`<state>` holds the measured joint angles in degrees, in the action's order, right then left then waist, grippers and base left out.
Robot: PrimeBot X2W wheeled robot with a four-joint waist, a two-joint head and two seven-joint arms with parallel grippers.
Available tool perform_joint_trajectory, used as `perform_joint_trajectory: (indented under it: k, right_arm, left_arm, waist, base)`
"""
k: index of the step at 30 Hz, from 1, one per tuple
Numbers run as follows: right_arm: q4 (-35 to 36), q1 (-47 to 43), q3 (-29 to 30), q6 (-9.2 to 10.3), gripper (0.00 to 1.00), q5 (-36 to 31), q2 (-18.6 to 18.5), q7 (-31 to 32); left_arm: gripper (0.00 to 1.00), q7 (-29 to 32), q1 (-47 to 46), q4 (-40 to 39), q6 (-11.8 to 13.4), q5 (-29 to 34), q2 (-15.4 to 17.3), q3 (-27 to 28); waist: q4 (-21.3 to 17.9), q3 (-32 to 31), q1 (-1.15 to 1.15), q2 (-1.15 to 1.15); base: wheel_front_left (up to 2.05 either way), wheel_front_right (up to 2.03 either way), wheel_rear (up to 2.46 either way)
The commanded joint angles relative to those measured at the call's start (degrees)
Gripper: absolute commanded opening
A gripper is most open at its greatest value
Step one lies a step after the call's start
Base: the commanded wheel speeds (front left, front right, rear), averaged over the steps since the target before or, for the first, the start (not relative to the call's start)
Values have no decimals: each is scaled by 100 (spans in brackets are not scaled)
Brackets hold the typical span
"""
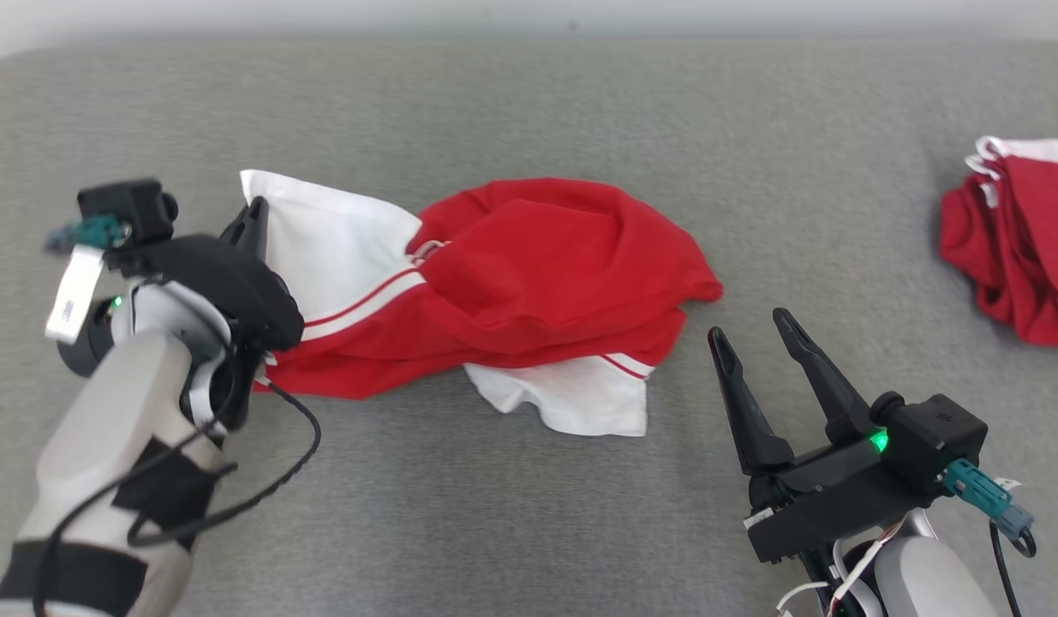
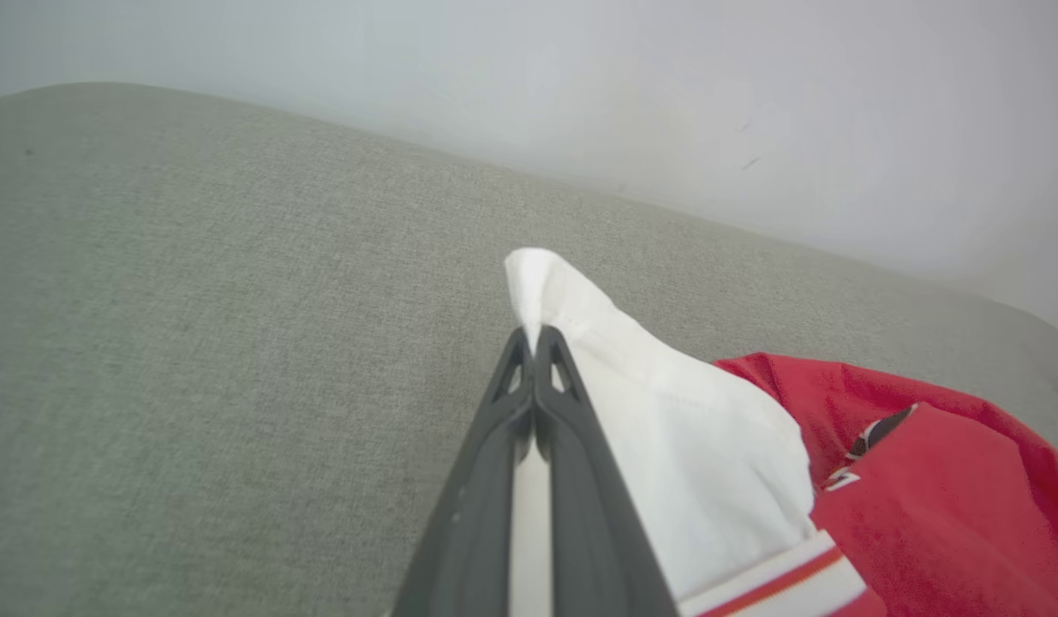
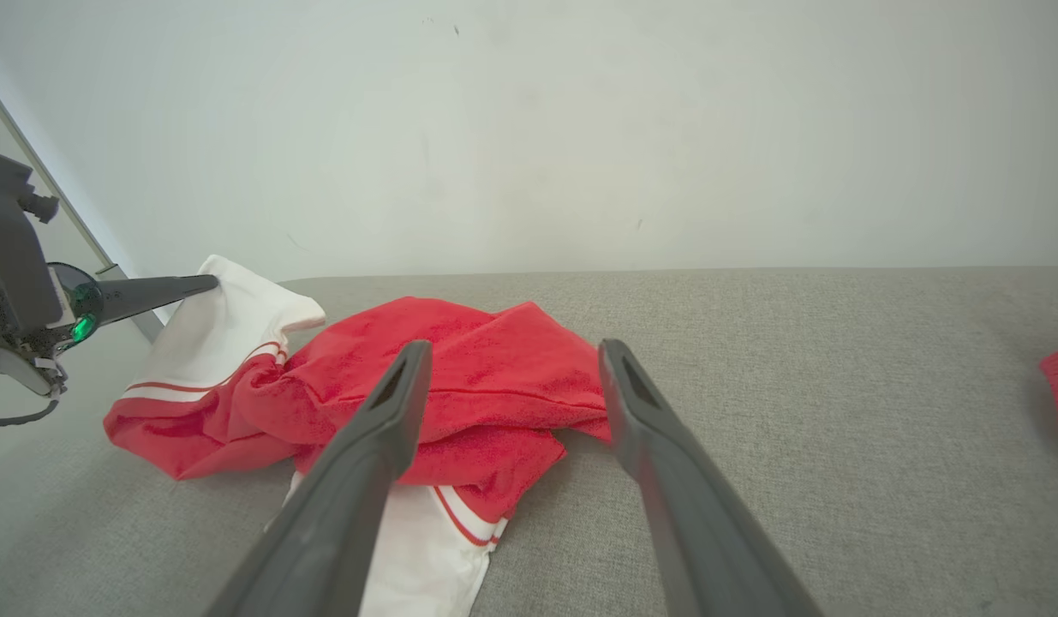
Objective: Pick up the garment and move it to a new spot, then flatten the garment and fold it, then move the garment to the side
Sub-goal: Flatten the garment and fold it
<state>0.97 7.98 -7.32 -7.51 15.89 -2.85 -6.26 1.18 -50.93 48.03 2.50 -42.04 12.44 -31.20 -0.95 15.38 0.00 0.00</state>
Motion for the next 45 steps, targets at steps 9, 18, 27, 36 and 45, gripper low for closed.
perform_joint_trajectory:
  k: [9,18,27,36,45]
  right_arm:
    - [14,-173,14,3,100,74,-12,36]
    - [-53,-105,-33,3,100,123,-12,53]
    - [-114,-20,-94,3,100,151,-13,14]
    - [-150,-24,-73,3,100,164,-12,-43]
    - [-188,-82,-87,3,100,189,-12,-82]
  left_arm:
    - [0,-437,1734,-2051,253,-676,140,465]
    - [0,-186,3034,-3450,696,-848,521,523]
    - [0,36,3553,-3502,973,-683,521,186]
    - [100,443,3790,-3125,1314,-378,693,-225]
    - [100,533,3968,-3264,1790,-313,895,-145]
  waist:
    - [709,-451,0,0]
    - [842,-530,0,0]
    - [764,-581,0,0]
    - [692,-600,0,0]
    - [721,-682,0,0]
  base:
    - [0,0,0]
    - [0,0,0]
    - [0,0,0]
    - [0,0,0]
    - [0,0,0]
